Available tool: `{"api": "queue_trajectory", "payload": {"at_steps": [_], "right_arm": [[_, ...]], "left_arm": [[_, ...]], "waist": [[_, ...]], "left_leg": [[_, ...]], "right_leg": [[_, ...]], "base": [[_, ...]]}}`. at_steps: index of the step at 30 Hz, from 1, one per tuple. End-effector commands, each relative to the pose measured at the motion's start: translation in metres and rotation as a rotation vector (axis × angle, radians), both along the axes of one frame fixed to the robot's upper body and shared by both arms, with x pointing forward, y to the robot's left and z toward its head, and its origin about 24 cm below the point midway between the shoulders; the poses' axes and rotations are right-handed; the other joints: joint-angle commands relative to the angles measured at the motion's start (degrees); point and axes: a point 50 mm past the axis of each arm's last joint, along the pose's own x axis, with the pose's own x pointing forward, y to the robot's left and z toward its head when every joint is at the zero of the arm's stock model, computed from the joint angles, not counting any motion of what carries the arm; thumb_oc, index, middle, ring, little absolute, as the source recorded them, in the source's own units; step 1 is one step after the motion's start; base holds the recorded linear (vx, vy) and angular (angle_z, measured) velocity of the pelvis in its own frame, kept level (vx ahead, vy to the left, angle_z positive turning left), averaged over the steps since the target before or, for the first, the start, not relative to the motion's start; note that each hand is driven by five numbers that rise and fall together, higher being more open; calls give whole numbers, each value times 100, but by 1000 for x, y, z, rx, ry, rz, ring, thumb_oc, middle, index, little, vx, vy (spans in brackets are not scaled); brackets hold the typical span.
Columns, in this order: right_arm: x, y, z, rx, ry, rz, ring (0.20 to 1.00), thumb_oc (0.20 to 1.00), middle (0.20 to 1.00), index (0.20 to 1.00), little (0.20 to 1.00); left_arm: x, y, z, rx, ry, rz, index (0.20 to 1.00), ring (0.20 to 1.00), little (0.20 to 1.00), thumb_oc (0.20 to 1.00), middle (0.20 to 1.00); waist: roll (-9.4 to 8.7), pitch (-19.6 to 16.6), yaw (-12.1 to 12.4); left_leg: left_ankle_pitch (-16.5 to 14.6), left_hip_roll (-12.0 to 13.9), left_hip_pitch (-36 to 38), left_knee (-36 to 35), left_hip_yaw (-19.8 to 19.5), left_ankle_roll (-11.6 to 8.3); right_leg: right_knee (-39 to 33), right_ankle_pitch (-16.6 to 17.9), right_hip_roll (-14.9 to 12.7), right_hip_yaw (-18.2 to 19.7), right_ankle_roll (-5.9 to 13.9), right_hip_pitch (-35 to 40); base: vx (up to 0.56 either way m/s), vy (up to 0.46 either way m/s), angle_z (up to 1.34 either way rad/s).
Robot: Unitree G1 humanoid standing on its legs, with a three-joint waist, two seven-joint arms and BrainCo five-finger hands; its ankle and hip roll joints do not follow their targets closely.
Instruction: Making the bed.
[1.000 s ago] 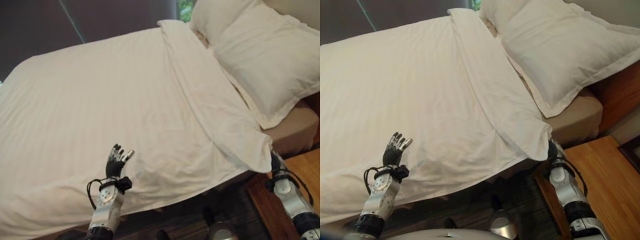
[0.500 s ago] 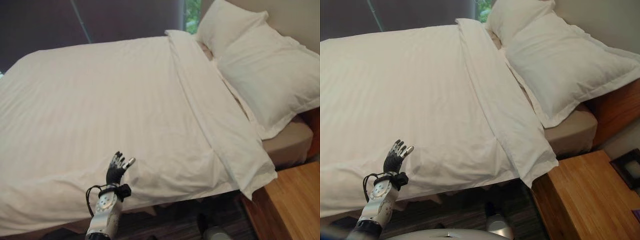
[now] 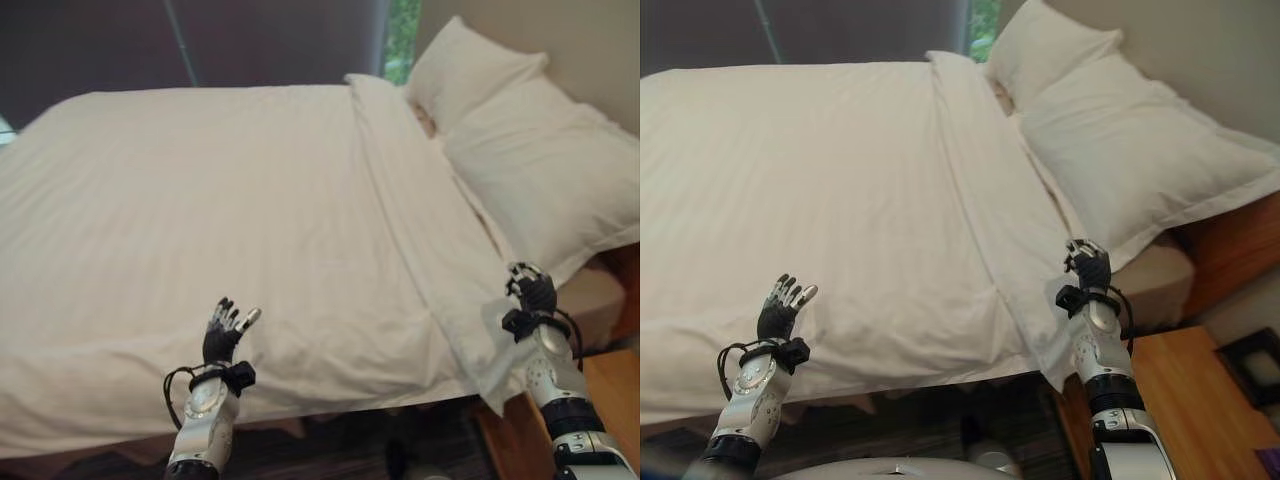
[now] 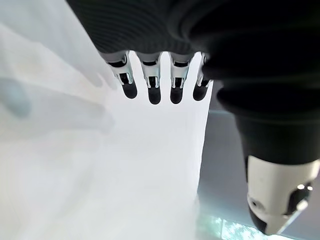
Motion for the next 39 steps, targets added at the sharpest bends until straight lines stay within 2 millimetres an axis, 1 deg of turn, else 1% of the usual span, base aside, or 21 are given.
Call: {"api": "queue_trajectory", "payload": {"at_steps": [1, 4, 5, 7, 8, 9, 12, 15, 19, 20, 21, 23, 28, 30, 32, 33, 34, 35, 37, 38, 39], "right_arm": [[34, -8, 69, 145, -368, -84, 200, 200, 200, 200, 200], [49, 2, 96, 227, -496, -77, 200, 200, 200, 200, 200], [55, 5, 110, 258, -551, -77, 200, 200, 200, 200, 200], [55, 5, 110, 258, -553, -76, 200, 200, 200, 200, 200], [61, 7, 118, 267, -573, -76, 200, 200, 200, 200, 200], [61, 7, 118, 267, -574, -76, 200, 200, 200, 200, 200], [60, 2, 104, 255, -504, -95, 200, 200, 200, 200, 200], [52, 0, 67, 273, -366, -128, 200, 200, 200, 200, 200], [15, -10, -7, 301, -105, -226, 200, 200, 200, 200, 200], [15, -10, -7, 301, -105, -226, 200, 200, 200, 200, 200], [-13, -24, -39, 325, 4, -318, 200, 200, 200, 200, 200], [-50, -45, -67, 342, 118, -456, 200, 200, 200, 200, 200], [-129, -93, -98, 296, 338, -694, 200, 200, 200, 200, 200], [-145, -103, -99, 254, 383, -710, 200, 200, 200, 200, 200], [-151, -103, -100, 201, 426, -672, 200, 200, 200, 200, 200], [-150, -101, -100, 172, 442, -637, 517, 517, 517, 517, 517], [-150, -101, -100, 171, 444, -636, 517, 517, 517, 517, 517], [-145, -99, -97, 107, 461, -570, 1000, 1000, 1000, 1000, 1000], [-102, -78, -77, -182, 465, -227, 1000, 1000, 1000, 1000, 1000], [-91, -70, -69, -305, 461, -117, 1000, 1000, 1000, 1000, 1000], [-91, -70, -69, -305, 462, -118, 1000, 1000, 1000, 1000, 1000]], "left_arm": [[28, 20, 35, 20, -160, 31, 1000, 1000, 1000, 1000, 1000], [32, 17, 36, -2, -174, 24, 1000, 1000, 1000, 1000, 1000], [33, 16, 37, -20, -190, 20, 1000, 1000, 1000, 1000, 1000], [33, 16, 37, -21, -192, 20, 1000, 1000, 1000, 1000, 1000], [34, 16, 37, -22, -193, 12, 1000, 1000, 1000, 1000, 1000], [35, 16, 37, -23, -194, 12, 1000, 1000, 1000, 1000, 1000], [35, 18, 36, -24, -193, 21, 1000, 1000, 1000, 1000, 1000], [36, 19, 33, -33, -180, 37, 1000, 1000, 1000, 1000, 1000], [31, 12, 16, -58, -111, 39, 1000, 1000, 1000, 1000, 1000], [31, 12, 16, -58, -111, 39, 1000, 1000, 1000, 1000, 1000], [26, 14, 8, -69, -77, 56, 1000, 1000, 1000, 1000, 1000], [23, 15, 2, -83, -49, 67, 1000, 1000, 1000, 1000, 1000], [24, 15, -1, -86, -32, 86, 1000, 1000, 1000, 1000, 1000], [26, 15, 3, -85, -49, 95, 1000, 1000, 1000, 1000, 1000], [26, 14, 4, -81, -58, 98, 1000, 1000, 1000, 1000, 1000], [26, 13, 5, -86, -66, 99, 1000, 1000, 1000, 1000, 1000], [26, 13, 5, -86, -65, 100, 1000, 1000, 1000, 1000, 1000], [27, 9, 6, -88, -72, 87, 1000, 1000, 1000, 1000, 1000], [30, 4, 13, -101, -119, 89, 1000, 1000, 1000, 1000, 1000], [30, 4, 15, -101, -133, 98, 1000, 1000, 1000, 1000, 1000], [30, 4, 15, -102, -133, 97, 1000, 1000, 1000, 1000, 1000]], "waist": [[-144, 428, 20], [21, 550, 89], [146, 621, 142], [153, 611, 139], [336, 685, 171], [343, 685, 171], [514, 727, 144], [667, 778, 34], [796, 785, -194], [795, 774, -184], [833, 768, -331], [829, 737, -504], [644, 682, -823], [527, 643, -917], [414, 570, -951], [368, 536, -952], [362, 536, -950], [291, 486, -932], [18, 335, -789], [-79, 283, -722], [-75, 291, -730]], "left_leg": [[-447, 313, 394, 72, -103, -228], [-365, 338, 213, 72, -124, -275], [-324, 335, 89, 72, -143, -294], [-321, 338, 69, 72, -148, -295], [-283, 349, -19, 72, -151, -325], [-282, 352, -26, 72, -153, -327], [-252, 355, -89, 72, -131, -353], [-275, 358, -102, 72, -103, -363], [-312, 380, -47, 72, -27, -366], [-285, 386, -70, 72, -20, -368], [-320, 398, -1, 72, 32, -367], [-393, 399, 92, 72, 85, -358], [-501, 369, 284, 72, 193, -323], [-547, 333, 369, 72, 252, -294], [-591, 298, 477, 72, 309, -260], [-611, 286, 517, 72, 318, -246], [-613, 282, 525, 72, 322, -245], [-632, 268, 568, 72, 329, -229], [-649, 226, 696, 72, 292, -180], [-627, 224, 690, 72, 266, -173], [-648, 223, 708, 72, 257, -169]], "right_leg": [[117, -558, -241, -172, 284, -156], [117, -547, -243, -215, 261, -300], [117, -548, -250, -241, 248, -391], [117, -545, -247, -245, 246, -409], [117, -566, -253, -260, 222, -479], [117, -565, -250, -262, 220, -485], [117, -577, -250, -262, 216, -537], [117, -628, -250, -252, 220, -559], [117, -673, -221, -219, 212, -550], [117, -646, -213, -210, 200, -578], [117, -674, -200, -187, 202, -535], [117, -718, -190, -176, 211, -465], [117, -688, -175, -79, 251, -375], [117, -637, -176, -6, 288, -353], [117, -605, -183, 70, 315, -316], [117, -589, -186, 86, 323, -301], [117, -589, -189, 91, 325, -296], [117, -560, -201, 105, 330, -267], [117, -484, -250, 87, 355, -166], [117, -456, -259, 72, 350, -164], [117, -474, -263, 60, 359, -141]], "base": [[-45, -50, -2], [-50, -67, 4], [-64, -58, 9], [-22, -46, 19], [-1, -68, 17], [-2, -71, 1], [3, -12, 1], [0, 0, 0], [30, 5, -2], [44, 29, -3], [44, 28, -1], [81, 49, -2], [15, 42, -12], [-41, 51, -22], [-37, 50, -41], [-36, 43, -41], [-49, 26, -23], [-100, 60, -10], [-174, 75, -6], [-101, 22, 3], [-148, 0, 14]]}}
